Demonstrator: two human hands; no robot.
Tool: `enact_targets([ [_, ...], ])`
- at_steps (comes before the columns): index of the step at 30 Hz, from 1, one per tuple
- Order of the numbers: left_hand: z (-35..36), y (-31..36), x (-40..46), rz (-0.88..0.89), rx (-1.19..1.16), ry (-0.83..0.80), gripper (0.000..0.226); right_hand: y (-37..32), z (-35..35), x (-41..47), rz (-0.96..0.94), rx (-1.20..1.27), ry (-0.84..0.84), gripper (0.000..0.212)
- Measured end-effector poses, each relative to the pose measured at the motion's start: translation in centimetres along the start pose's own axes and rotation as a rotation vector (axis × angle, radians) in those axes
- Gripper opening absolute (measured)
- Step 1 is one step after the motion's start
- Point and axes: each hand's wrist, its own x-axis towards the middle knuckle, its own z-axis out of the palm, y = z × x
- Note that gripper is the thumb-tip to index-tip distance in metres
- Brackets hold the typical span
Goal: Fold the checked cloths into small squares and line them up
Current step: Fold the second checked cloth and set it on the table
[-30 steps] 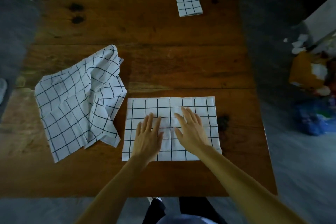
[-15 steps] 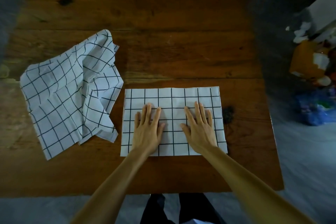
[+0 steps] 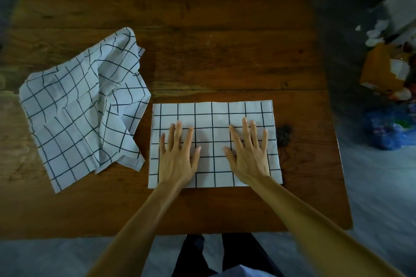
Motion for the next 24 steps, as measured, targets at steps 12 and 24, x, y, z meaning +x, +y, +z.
enact_targets([
  [12,0.5,-2.5,-2.3,0.008,0.02,-0.063,0.067,-1.2,1.2,-1.6,-0.07,0.035,-0.053,0.059],
  [24,-0.6,-0.3,-2.3,0.096,-0.019,0.032,0.063,0.7,1.0,-2.5,0.007,0.032,-0.014,0.059],
])
